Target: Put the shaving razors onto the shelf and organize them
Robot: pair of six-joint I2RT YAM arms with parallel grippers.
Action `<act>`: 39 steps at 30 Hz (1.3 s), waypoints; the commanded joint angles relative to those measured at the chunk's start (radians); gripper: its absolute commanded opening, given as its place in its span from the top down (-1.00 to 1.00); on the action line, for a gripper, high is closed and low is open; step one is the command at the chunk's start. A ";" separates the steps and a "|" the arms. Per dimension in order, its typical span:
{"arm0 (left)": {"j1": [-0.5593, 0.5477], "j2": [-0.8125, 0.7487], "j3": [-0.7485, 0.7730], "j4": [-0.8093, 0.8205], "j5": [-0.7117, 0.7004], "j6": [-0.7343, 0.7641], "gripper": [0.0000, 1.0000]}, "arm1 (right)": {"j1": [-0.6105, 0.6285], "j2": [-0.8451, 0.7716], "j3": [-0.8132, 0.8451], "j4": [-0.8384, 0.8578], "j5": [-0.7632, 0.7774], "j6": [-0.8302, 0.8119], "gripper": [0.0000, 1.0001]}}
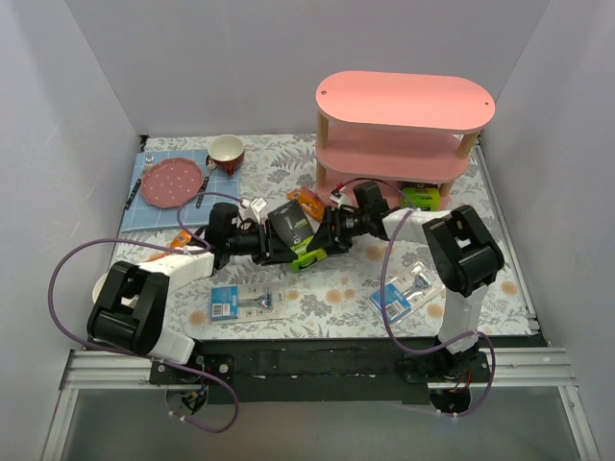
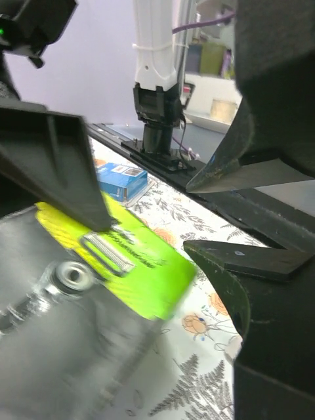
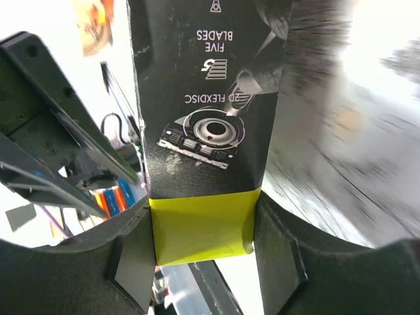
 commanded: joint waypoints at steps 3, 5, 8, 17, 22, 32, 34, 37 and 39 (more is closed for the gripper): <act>-0.003 -0.057 0.169 -0.270 0.010 0.349 0.30 | -0.161 -0.176 -0.083 0.073 -0.085 -0.044 0.21; -0.003 -0.031 0.201 -0.284 -0.008 0.383 0.30 | -0.196 -0.222 -0.106 0.076 -0.095 -0.045 0.21; -0.003 0.015 0.236 -0.290 -0.019 0.409 0.30 | -0.227 -0.267 -0.141 0.085 -0.098 -0.028 0.21; -0.006 0.164 0.347 -0.263 0.002 0.407 0.31 | -0.357 -0.241 -0.151 0.162 -0.094 0.022 0.21; -0.023 0.190 0.342 -0.229 -0.002 0.395 0.31 | -0.382 -0.183 -0.125 0.207 -0.095 0.051 0.19; -0.114 0.197 0.287 -0.131 -0.037 0.338 0.32 | -0.384 -0.048 -0.023 0.188 -0.025 0.075 -0.30; -0.123 0.206 0.284 -0.108 -0.089 0.325 0.34 | -0.384 -0.038 0.009 0.162 -0.010 0.064 -0.48; -0.143 0.230 0.279 -0.045 -0.143 0.298 0.37 | -0.384 -0.049 0.020 0.130 0.016 0.044 -0.67; -0.172 0.261 0.279 0.024 -0.191 0.303 0.38 | -0.384 -0.063 0.009 0.118 0.041 0.032 -0.73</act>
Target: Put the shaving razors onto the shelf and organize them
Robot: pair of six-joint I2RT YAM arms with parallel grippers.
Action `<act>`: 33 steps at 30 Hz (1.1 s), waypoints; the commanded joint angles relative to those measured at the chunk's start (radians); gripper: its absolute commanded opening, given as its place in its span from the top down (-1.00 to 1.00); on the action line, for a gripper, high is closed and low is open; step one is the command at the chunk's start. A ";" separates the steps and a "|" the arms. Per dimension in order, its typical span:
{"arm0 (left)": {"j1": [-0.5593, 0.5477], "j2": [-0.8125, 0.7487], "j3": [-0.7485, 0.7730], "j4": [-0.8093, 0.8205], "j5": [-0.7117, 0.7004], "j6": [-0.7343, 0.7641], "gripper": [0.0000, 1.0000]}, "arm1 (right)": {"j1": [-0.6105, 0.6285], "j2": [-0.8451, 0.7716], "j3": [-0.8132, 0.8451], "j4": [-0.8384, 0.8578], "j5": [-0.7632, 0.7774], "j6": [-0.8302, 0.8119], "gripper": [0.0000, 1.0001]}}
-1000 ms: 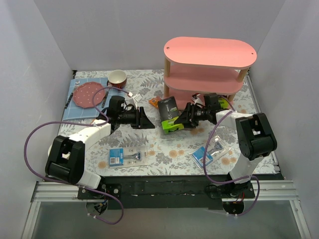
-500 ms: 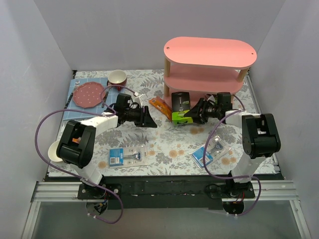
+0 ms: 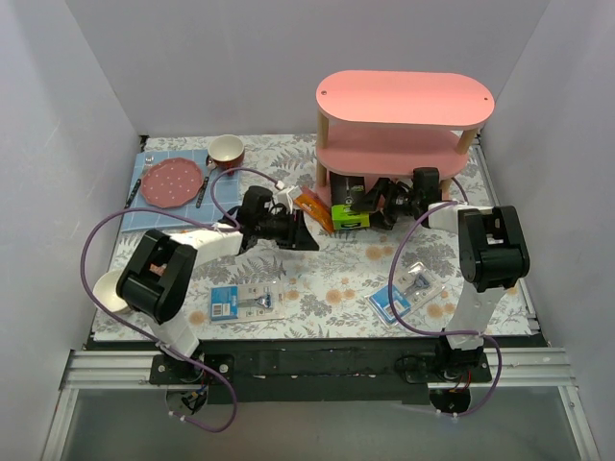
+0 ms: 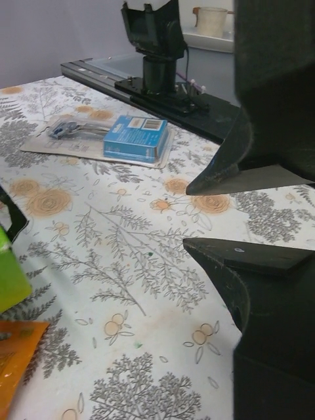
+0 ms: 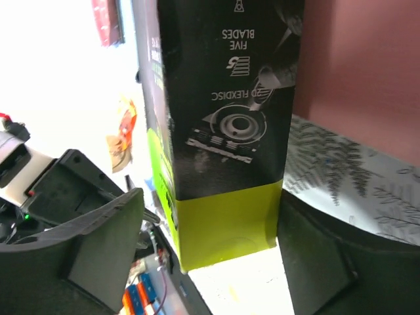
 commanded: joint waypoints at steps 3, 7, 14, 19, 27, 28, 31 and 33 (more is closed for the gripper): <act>-0.067 0.093 -0.007 0.252 -0.151 -0.038 0.53 | -0.001 -0.040 0.021 -0.022 0.029 -0.072 -0.78; -0.112 0.165 0.002 0.392 -0.164 -0.087 0.88 | -0.003 -0.088 -0.032 -0.022 0.049 -0.095 -0.83; -0.167 0.222 0.031 0.487 -0.204 -0.136 1.00 | -0.001 -0.140 -0.068 -0.048 0.088 -0.133 -0.86; -0.199 0.263 0.078 0.504 -0.282 -0.179 1.00 | -0.003 -0.157 -0.073 -0.065 0.103 -0.157 -0.86; -0.199 0.228 0.083 0.431 -0.363 -0.132 0.95 | 0.003 -0.122 -0.033 -0.016 0.057 -0.165 -0.44; -0.199 0.224 0.077 0.429 -0.369 -0.130 0.94 | 0.003 -0.115 -0.004 -0.022 0.068 -0.170 -0.38; -0.199 0.219 0.071 0.421 -0.369 -0.132 0.92 | 0.003 -0.092 0.023 -0.033 0.083 -0.173 -0.43; -0.199 0.220 0.066 0.421 -0.366 -0.130 0.91 | 0.002 -0.101 0.033 -0.061 0.100 -0.188 -0.58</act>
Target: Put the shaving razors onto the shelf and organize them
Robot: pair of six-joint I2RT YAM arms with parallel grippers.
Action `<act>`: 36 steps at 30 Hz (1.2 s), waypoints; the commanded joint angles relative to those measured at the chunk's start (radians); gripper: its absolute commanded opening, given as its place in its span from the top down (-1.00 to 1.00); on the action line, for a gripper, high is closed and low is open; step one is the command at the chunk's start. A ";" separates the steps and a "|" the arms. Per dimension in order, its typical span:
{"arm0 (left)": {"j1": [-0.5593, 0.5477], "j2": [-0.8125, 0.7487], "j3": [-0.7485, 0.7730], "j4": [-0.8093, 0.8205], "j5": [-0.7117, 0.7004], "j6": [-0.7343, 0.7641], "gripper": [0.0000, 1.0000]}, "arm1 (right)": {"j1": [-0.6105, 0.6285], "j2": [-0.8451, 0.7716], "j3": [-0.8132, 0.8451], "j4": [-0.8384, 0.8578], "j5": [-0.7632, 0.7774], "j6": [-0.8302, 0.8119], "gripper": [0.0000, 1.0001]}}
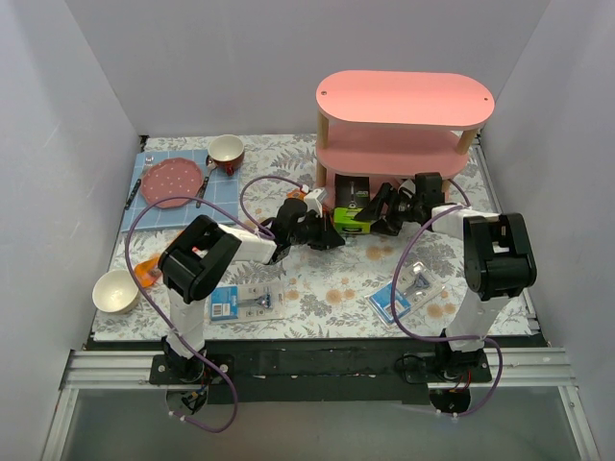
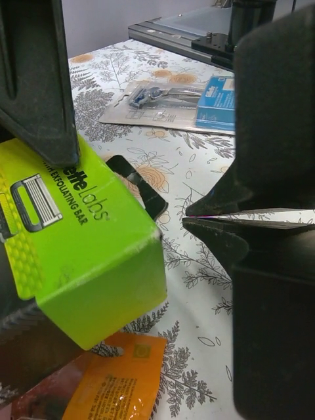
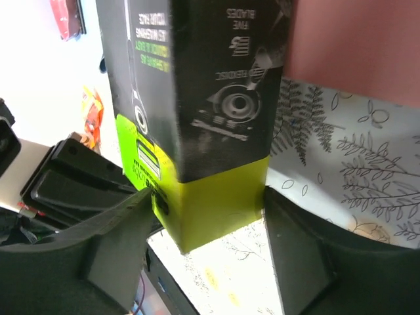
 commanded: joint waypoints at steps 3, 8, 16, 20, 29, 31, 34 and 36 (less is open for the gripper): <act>-0.001 -0.059 -0.004 -0.016 -0.041 0.028 0.91 | -0.004 -0.064 0.053 0.043 0.029 -0.091 -0.70; -0.001 -0.107 -0.016 -0.048 -0.044 0.081 0.62 | -0.008 -0.177 -0.016 -0.015 0.069 -0.187 -0.79; 0.016 -0.173 -0.094 -0.099 -0.012 0.165 0.09 | -0.003 -0.295 -0.077 -0.081 0.039 -0.509 -0.87; 0.017 -0.179 -0.130 -0.070 -0.033 0.194 0.00 | 0.041 -0.316 -0.071 -0.098 0.112 -0.766 -0.94; 0.017 -0.151 -0.139 -0.010 -0.023 0.272 -0.17 | 0.158 -0.281 -0.056 -0.146 0.172 -1.137 -0.92; 0.017 -0.142 -0.136 0.011 -0.032 0.280 -0.22 | 0.172 -0.278 -0.062 -0.169 0.192 -1.181 -0.89; 0.017 -0.113 -0.122 0.033 -0.026 0.282 -0.24 | 0.189 -0.287 -0.091 -0.176 0.235 -1.235 -0.89; 0.017 -0.092 -0.114 0.042 -0.020 0.279 -0.24 | 0.209 -0.287 -0.105 -0.190 0.259 -1.261 -0.89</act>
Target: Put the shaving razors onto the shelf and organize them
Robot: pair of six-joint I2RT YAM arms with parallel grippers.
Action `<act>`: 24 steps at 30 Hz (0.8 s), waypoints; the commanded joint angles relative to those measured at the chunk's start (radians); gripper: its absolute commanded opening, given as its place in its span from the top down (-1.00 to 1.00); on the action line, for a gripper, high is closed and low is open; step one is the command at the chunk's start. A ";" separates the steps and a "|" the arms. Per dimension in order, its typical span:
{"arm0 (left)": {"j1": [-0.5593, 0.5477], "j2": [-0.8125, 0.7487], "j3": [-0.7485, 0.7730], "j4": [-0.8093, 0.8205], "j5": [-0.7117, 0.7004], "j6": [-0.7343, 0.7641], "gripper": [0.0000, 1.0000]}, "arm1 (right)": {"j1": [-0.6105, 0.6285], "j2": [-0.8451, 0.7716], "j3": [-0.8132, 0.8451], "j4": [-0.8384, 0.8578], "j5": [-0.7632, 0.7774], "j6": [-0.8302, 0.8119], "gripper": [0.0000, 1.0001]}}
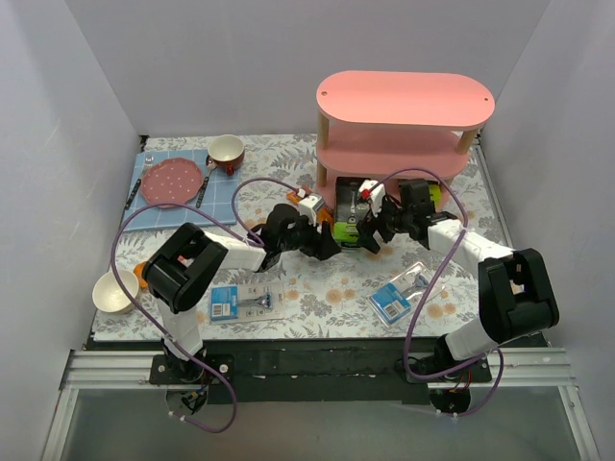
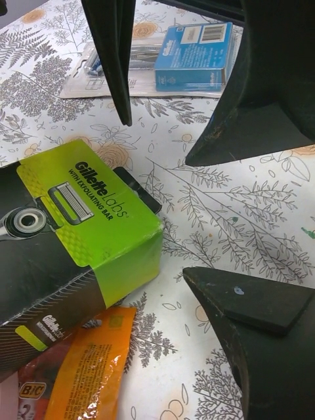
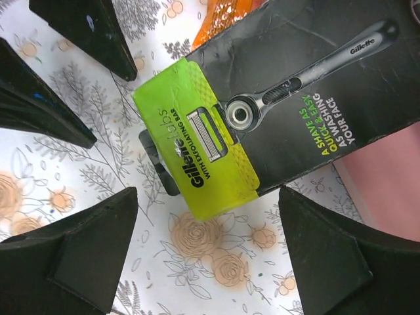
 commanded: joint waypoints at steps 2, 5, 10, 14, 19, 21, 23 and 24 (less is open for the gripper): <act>0.003 0.047 0.028 0.055 0.001 0.028 -0.24 | 0.039 -0.002 -0.016 -0.040 0.084 -0.150 -0.89; 0.002 0.064 0.042 0.056 -0.010 0.028 -0.23 | 0.045 -0.005 -0.040 -0.029 0.113 -0.148 -0.87; 0.005 0.080 0.046 0.070 -0.022 0.021 -0.21 | 0.062 0.004 -0.068 0.003 0.173 -0.162 -0.82; 0.005 0.094 0.051 0.084 -0.033 0.005 -0.19 | 0.067 0.047 -0.051 0.025 0.249 -0.144 -0.74; 0.005 0.119 0.074 0.101 -0.039 0.002 -0.17 | 0.068 0.049 -0.070 0.055 0.320 -0.139 -0.70; 0.005 0.133 0.083 0.104 -0.045 -0.001 -0.17 | 0.067 0.049 -0.071 0.086 0.334 -0.130 -0.67; 0.003 0.140 0.100 0.105 -0.053 -0.008 -0.16 | 0.067 0.043 -0.073 0.129 0.334 -0.124 -0.64; 0.003 0.145 0.106 0.104 -0.053 -0.012 -0.16 | 0.068 0.044 -0.064 0.140 0.335 -0.122 -0.61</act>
